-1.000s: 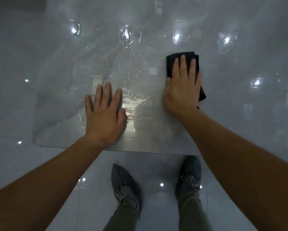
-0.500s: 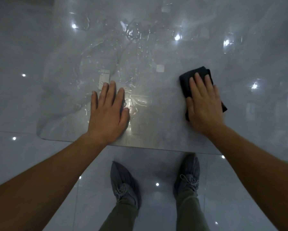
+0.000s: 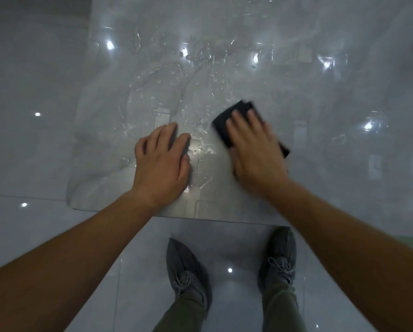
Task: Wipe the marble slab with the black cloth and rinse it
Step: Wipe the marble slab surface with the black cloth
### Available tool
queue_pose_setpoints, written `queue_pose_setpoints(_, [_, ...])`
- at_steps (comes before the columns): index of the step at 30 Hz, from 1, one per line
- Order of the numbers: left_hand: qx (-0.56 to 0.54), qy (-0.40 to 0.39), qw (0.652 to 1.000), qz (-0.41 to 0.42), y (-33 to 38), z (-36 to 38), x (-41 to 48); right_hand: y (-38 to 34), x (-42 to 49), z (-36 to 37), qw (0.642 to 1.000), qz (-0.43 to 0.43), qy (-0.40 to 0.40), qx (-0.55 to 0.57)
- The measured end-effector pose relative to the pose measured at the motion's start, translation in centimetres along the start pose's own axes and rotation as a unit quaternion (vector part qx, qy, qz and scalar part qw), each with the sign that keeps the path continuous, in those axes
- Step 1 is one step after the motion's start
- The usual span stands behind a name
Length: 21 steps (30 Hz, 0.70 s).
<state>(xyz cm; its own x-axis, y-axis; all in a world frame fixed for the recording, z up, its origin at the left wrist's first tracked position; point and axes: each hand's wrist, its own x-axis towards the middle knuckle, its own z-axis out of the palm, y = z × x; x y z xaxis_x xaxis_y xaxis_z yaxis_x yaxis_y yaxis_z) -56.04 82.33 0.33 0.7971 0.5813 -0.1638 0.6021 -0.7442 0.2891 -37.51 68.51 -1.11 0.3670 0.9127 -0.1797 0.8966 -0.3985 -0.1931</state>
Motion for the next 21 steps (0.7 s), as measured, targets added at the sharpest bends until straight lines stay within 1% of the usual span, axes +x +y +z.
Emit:
queue_pose_setpoints(2, [-0.004, 0.0, 1.0, 0.005, -0.6, -0.1, 0.4, 3.1, 4.8, -1.5, 0.996, 0.084, 0.029, 0.018])
queue_pose_setpoints(4, [-0.006, 0.012, 1.0, 0.007, -1.0, -0.3, 1.1, 5.2, 9.2, -2.9, 0.988, 0.145, 0.035, 0.034])
queue_pose_setpoints(6, [-0.01, 0.028, 1.0, 0.007, -1.5, -0.5, 2.2, 4.8, 11.7, -3.1, 0.984, 0.172, 0.044, 0.03])
queue_pose_setpoints(7, [-0.011, 0.029, 1.0, 0.006, -1.7, -0.6, 2.8, 3.9, 11.9, -3.0, 0.984, 0.171, 0.045, 0.025])
queue_pose_setpoints(8, [-0.011, 0.024, 1.0, 0.002, -1.8, -0.7, 3.4, 2.8, 11.5, -2.7, 0.987, 0.152, 0.045, 0.018])
queue_pose_setpoints(10, [-0.009, 0.008, 1.0, -0.01, -1.9, -1.2, 4.7, 0.6, 9.1, -2.1, 0.998, 0.059, 0.032, 0.003])
queue_pose_setpoints(12, [-0.004, -0.012, 1.0, -0.016, -1.8, -1.6, 5.9, -0.1, 6.2, -1.6, 0.999, -0.032, -0.003, -0.009])
queue_pose_setpoints(14, [0.002, -0.02, 1.0, -0.02, -1.8, -2.1, 7.1, 1.4, 5.1, -1.8, 0.997, -0.069, -0.041, -0.018])
queue_pose_setpoints(15, [0.003, -0.019, 1.0, -0.023, -1.8, -2.3, 7.9, 2.7, 5.6, -2.2, 0.997, -0.059, -0.045, -0.023])
queue_pose_setpoints(16, [0.004, -0.019, 0.999, -0.027, -1.9, -2.6, 8.7, 4.2, 6.6, -2.6, 0.999, -0.027, -0.034, -0.027])
queue_pose_setpoints(19, [0.005, -0.019, 0.999, -0.049, -2.1, -3.1, 11.6, 7.9, 12.7, -4.5, 0.992, 0.121, 0.02, 0.003])
queue_pose_setpoints(20, [0.003, -0.022, 0.998, -0.053, -2.2, -3.3, 12.6, 8.1, 15.0, -4.9, 0.988, 0.151, 0.03, 0.015])
queue_pose_setpoints(21, [0.001, -0.023, 0.998, -0.058, -2.4, -3.4, 13.7, 7.7, 17.0, -5.1, 0.986, 0.16, 0.037, 0.018])
